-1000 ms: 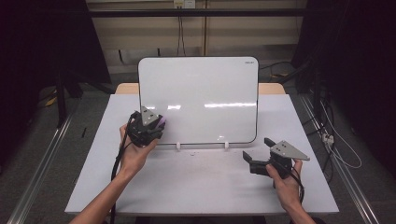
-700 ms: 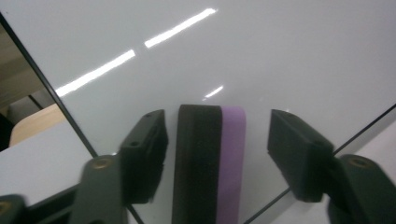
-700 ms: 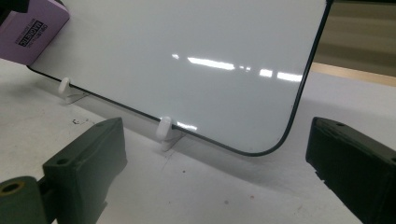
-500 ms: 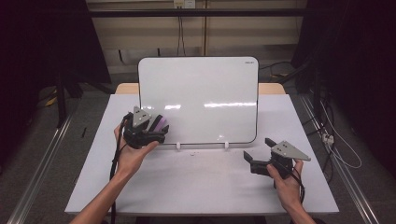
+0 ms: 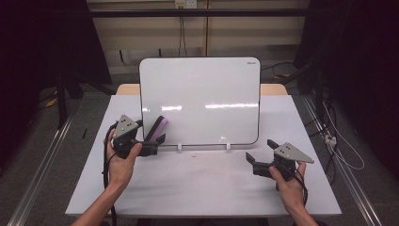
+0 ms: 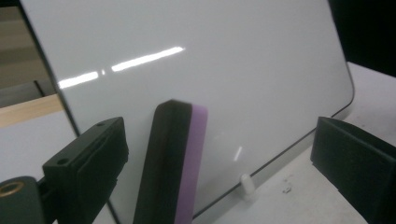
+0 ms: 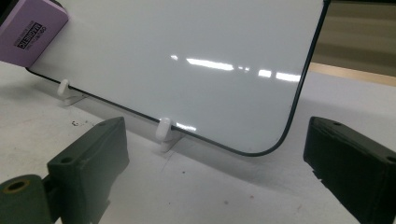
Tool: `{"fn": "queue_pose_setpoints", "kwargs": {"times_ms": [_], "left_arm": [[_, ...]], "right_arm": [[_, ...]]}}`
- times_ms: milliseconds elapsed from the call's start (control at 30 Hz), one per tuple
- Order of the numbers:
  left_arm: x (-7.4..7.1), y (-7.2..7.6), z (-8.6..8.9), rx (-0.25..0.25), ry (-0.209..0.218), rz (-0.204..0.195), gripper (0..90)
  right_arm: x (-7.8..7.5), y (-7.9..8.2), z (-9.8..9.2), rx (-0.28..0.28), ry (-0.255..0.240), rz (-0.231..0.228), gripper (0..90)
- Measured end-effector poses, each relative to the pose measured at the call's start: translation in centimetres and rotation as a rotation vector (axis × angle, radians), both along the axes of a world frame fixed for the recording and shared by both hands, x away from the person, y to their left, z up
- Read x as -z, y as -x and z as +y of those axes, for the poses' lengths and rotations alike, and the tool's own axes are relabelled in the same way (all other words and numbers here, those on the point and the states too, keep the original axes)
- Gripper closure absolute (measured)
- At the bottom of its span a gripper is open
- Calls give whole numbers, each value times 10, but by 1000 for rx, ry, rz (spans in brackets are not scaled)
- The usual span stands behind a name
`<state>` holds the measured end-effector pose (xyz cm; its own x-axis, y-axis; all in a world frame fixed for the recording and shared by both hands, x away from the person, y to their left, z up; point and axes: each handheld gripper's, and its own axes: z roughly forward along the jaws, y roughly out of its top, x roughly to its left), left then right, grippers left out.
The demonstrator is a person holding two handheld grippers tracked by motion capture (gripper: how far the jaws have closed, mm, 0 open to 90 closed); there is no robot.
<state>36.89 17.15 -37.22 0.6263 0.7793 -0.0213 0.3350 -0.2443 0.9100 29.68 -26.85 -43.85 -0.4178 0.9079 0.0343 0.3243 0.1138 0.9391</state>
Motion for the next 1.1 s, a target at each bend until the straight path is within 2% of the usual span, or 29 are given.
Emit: {"fn": "queue_pose_setpoints", "kwargs": {"times_ms": [133, 333, 400, 500, 567, 633, 667, 700, 733, 767, 867, 967, 1067, 1100], "left_arm": [[8, 9, 7, -1, -8, 10, 48], [21, 23, 17, -31, -48, 30, 48], [25, 29, 20, -34, -36, 48, 48], [33, 39, 24, -38, -35, 54, 48], [39, 47, 29, -30, -56, 66, 47], [42, 51, 31, -46, -51, 78, 47], [43, 53, 32, -55, -44, 77, 47], [44, 56, 33, -56, -54, 75, 47], [45, 58, 33, -62, -36, 71, 46], [46, 60, 34, -63, -46, 61, 45], [50, 62, 36, -95, -12, 26, 46], [52, 63, 39, -112, -15, 20, 44], [56, 64, 40, -106, -17, 42, 42], [56, 64, 40, -109, -18, 37, 42]], "right_arm": [[0, 2, -3, 12, -1, 1, 56], [0, 6, -7, 39, 4, 11, 52], [0, 7, -8, 49, 7, 17, 51], [0, 9, -9, 54, 14, 19, 51], [0, 11, -10, 55, 16, 20, 51], [1, 15, -12, 59, 13, 25, 51], [1, 16, -13, 63, 15, 27, 51], [2, 17, -14, 64, 15, 29, 51], [2, 18, -15, 66, 17, 32, 51], [3, 19, -16, 65, 19, 34, 51], [7, 21, -19, 65, 9, 40, 51], [11, 21, -18, 64, 6, 53, 52], [9, 22, -17, 66, 0, 44, 53], [9, 22, -17, 63, 2, 41, 53]]}}
